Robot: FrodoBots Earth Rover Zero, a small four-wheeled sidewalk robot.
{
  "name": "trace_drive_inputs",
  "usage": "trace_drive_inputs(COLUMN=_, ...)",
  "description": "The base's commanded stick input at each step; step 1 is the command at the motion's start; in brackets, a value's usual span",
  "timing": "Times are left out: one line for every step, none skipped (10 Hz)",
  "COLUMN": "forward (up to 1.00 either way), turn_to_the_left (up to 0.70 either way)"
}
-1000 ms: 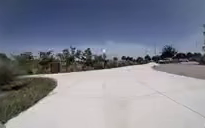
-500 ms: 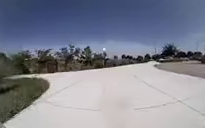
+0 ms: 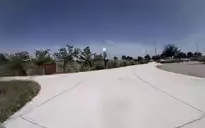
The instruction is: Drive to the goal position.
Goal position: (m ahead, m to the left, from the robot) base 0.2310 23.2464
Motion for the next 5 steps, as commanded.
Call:
trace_drive_inputs(forward=0.85, turn_to_the_left=0.34)
trace_drive_inputs(forward=0.85, turn_to_the_left=0.34)
trace_drive_inputs(forward=0.85, turn_to_the_left=0.34)
trace_drive_inputs(forward=0.85, turn_to_the_left=0.06)
trace_drive_inputs(forward=0.85, turn_to_the_left=0.0)
